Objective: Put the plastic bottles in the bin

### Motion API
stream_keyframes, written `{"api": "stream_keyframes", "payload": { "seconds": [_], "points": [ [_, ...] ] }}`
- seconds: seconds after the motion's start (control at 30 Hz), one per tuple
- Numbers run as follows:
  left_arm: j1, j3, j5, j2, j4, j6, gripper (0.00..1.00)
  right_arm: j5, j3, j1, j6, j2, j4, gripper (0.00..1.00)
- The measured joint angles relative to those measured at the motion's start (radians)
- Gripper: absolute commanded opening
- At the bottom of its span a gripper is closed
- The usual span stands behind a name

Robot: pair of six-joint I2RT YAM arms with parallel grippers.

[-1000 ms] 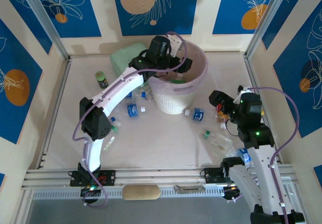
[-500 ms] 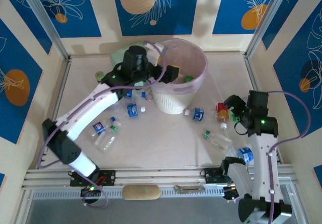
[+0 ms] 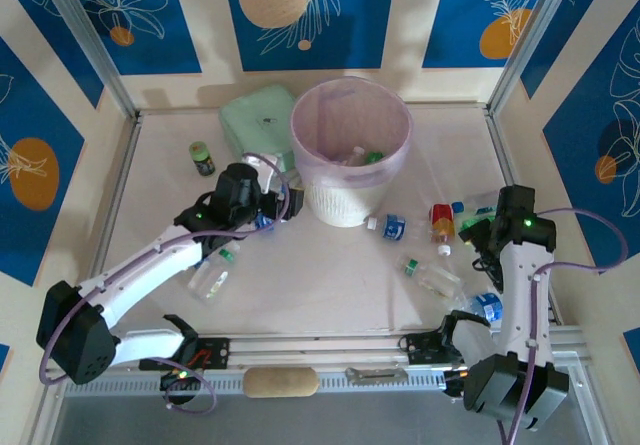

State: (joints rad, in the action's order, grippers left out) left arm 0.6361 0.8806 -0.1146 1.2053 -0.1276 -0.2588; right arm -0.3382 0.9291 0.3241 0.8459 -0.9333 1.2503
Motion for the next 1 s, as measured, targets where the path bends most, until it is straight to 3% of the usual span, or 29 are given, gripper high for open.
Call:
{"api": "stream_keyframes", "payload": {
  "seconds": [0.23,0.47,0.7,1.0],
  "points": [
    [-0.035,-0.074,-0.002,-0.024,0.036,-0.032,1.00,0.034,-0.133,0.019,0.193,0.015,0.008,0.99],
    [-0.050,-0.101,0.013,-0.040,0.082,-0.048,1.00,-0.019,-0.166,0.024,0.330,0.014,0.022,1.00],
    [-0.060,-0.113,0.033,-0.045,0.085,-0.058,1.00,-0.085,-0.192,0.066,0.386,-0.006,-0.011,0.99],
    [-0.068,-0.114,0.060,-0.051,0.090,-0.077,1.00,-0.074,-0.299,0.174,0.361,-0.021,-0.156,0.99]
  ]
}}
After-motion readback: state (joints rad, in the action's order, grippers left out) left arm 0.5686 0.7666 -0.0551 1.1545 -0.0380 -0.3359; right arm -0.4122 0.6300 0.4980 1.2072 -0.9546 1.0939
